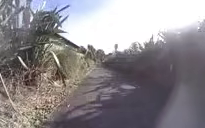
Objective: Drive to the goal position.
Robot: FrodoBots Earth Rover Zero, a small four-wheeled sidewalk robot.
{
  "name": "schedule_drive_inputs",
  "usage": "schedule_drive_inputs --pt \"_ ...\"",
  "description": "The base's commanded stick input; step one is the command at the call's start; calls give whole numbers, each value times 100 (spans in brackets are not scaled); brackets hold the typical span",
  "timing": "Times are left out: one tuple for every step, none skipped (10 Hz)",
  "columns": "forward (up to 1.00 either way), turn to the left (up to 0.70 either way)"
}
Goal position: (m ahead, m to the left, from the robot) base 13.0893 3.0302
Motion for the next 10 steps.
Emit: schedule_drive_inputs --pt "45 -27" --pt "45 -27" --pt "45 -27" --pt "45 -27" --pt "45 -27" --pt "45 -27" --pt "45 -27" --pt "45 -27" --pt "45 -27" --pt "45 -27"
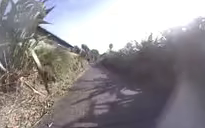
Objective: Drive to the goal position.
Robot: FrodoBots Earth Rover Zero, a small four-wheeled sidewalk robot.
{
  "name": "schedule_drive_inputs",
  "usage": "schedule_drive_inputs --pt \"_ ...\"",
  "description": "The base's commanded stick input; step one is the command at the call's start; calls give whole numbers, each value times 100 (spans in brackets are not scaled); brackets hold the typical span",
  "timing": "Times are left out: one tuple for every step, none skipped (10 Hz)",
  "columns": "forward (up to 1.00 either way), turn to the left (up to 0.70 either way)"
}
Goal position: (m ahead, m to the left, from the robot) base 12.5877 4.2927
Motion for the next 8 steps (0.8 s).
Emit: schedule_drive_inputs --pt "45 -27" --pt "45 -27" --pt "45 -27" --pt "45 -27" --pt "45 -27" --pt "45 -27" --pt "45 -27" --pt "45 -27"
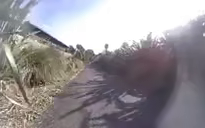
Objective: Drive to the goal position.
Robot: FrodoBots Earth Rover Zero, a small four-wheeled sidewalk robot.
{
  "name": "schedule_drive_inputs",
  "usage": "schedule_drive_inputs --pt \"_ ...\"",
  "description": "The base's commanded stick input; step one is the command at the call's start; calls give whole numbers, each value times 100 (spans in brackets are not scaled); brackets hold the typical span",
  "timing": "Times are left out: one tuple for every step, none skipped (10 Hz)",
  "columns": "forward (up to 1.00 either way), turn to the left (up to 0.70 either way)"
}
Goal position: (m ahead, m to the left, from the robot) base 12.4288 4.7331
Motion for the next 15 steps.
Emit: schedule_drive_inputs --pt "45 -27" --pt "45 -25" --pt "45 -16" --pt "45 -7" --pt "45 0" --pt "45 0" --pt "45 0" --pt "45 0" --pt "45 0" --pt "45 0" --pt "45 0" --pt "45 0" --pt "45 0" --pt "45 0" --pt "45 0"
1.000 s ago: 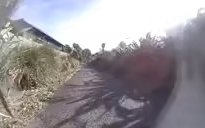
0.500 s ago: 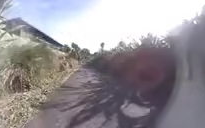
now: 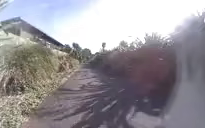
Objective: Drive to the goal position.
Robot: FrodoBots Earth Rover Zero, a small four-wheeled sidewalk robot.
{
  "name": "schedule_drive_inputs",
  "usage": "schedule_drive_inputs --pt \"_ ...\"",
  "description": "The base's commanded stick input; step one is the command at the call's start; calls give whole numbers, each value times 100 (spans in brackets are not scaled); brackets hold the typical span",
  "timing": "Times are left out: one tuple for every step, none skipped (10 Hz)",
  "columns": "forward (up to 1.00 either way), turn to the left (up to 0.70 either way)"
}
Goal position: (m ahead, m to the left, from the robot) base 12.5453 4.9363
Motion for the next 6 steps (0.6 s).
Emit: schedule_drive_inputs --pt "45 0" --pt "45 0" --pt "45 4" --pt "45 14" --pt "45 24" --pt "45 24"
